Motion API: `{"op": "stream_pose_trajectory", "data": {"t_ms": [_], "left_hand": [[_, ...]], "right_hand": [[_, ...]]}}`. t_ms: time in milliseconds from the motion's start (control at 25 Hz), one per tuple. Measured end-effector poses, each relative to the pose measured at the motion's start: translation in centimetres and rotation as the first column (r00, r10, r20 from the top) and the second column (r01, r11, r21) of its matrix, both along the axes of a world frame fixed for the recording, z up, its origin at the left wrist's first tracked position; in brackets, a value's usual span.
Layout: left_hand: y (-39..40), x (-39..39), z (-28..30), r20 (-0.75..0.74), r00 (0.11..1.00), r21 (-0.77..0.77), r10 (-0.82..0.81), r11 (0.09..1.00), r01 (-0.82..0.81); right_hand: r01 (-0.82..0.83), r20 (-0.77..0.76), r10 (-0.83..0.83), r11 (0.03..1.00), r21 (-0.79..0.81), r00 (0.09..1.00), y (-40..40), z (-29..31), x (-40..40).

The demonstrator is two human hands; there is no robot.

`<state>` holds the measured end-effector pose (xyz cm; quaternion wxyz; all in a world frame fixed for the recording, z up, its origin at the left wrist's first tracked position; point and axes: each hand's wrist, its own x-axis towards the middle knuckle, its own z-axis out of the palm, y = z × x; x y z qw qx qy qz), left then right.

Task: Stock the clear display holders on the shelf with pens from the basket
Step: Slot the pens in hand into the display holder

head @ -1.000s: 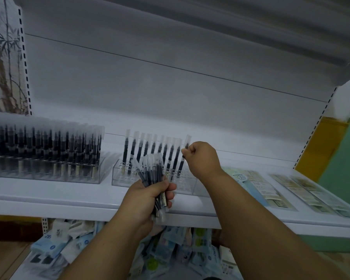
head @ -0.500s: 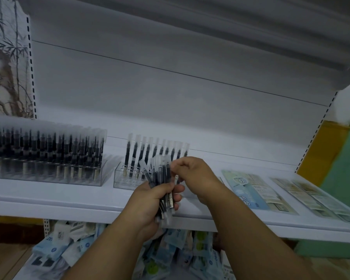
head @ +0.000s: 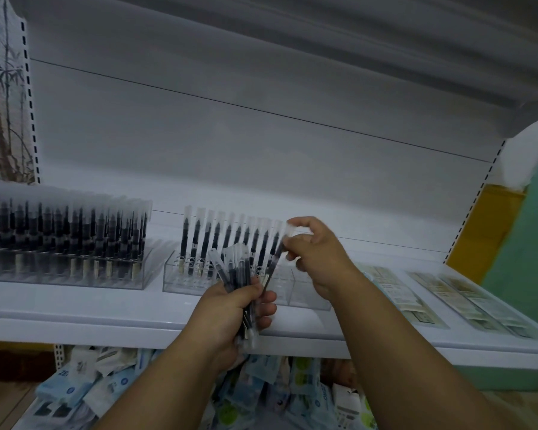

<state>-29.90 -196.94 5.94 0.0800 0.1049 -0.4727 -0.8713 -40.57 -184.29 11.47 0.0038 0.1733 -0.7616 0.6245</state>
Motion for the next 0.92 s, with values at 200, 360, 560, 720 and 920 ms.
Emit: {"op": "stream_pose_trajectory", "data": {"t_ms": [200, 360, 560, 720, 920], "left_hand": [[-0.2, -0.3, -0.4, 0.024, 0.999, -0.032, 0.031, 0.999, -0.030], [0.0, -0.6, -0.3, 0.009, 1.000, -0.031, 0.013, 0.999, -0.012], [-0.1, -0.5, -0.7, -0.012, 1.000, -0.028, -0.001, 1.000, 0.000], [-0.2, -0.4, -0.9, -0.018, 1.000, -0.021, -0.011, 1.000, 0.010], [-0.2, -0.4, -1.2, -0.020, 1.000, -0.023, -0.013, 1.000, 0.013]], "right_hand": [[0.386, -0.399, -0.361, 0.922, -0.019, 0.843, 1.5, 0.4, -1.1], [0.370, -0.559, -0.277, 0.927, 0.057, 0.782, 0.4, -0.4, -0.9], [0.363, -0.631, -0.198, 0.921, 0.143, 0.750, -0.2, 0.0, -1.2], [0.351, -0.610, -0.117, 0.894, 0.279, 0.784, 0.1, -1.0, -1.4], [0.266, -0.528, 0.004, 0.861, 0.434, 0.849, 0.0, 0.5, -1.4]]}}
